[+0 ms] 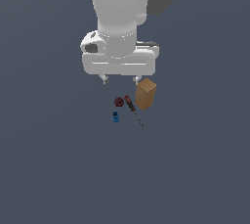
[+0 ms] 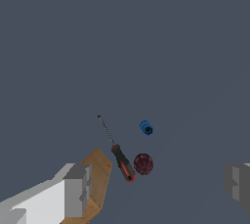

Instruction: Pick up a designated object from a clutter of objects.

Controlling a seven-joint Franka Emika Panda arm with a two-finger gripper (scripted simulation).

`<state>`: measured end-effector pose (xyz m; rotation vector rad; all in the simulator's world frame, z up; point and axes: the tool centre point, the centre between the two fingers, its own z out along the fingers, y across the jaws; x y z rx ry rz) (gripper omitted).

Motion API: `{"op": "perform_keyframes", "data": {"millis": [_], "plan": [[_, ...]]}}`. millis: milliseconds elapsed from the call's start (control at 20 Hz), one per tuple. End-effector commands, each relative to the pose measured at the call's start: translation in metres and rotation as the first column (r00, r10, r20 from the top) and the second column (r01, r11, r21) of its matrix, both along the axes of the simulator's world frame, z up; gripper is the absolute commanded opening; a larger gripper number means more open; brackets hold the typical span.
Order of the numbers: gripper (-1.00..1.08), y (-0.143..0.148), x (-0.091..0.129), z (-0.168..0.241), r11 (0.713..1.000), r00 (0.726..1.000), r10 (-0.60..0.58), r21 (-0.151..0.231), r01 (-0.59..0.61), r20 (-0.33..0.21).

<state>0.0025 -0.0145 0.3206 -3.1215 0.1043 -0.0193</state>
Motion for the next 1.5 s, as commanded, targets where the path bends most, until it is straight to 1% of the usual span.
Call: {"op": "perform_keyframes", "data": {"millis": [0, 150, 450, 800, 1100, 1450], "plan": [[1.0, 0.0, 0.0, 0.0, 1.0, 1.0, 0.0, 0.0, 0.0, 0.0], [1.0, -0.002, -0.001, 0.001, 1.0, 1.0, 0.0, -0.005, 0.0, -0.002], [1.0, -0.012, -0.007, 0.006, 1.0, 1.0, 0.003, -0.03, -0.003, -0.01], [1.0, -0.012, -0.007, 0.002, 1.0, 1.0, -0.006, -0.03, 0.006, -0.01], [1.0, -0.012, -0.01, -0.019, 0.998, 0.999, -0.052, -0.026, 0.052, -0.01], [1.0, -0.013, -0.021, -0.064, 0.988, 0.988, -0.155, -0.018, 0.155, -0.011]]}}
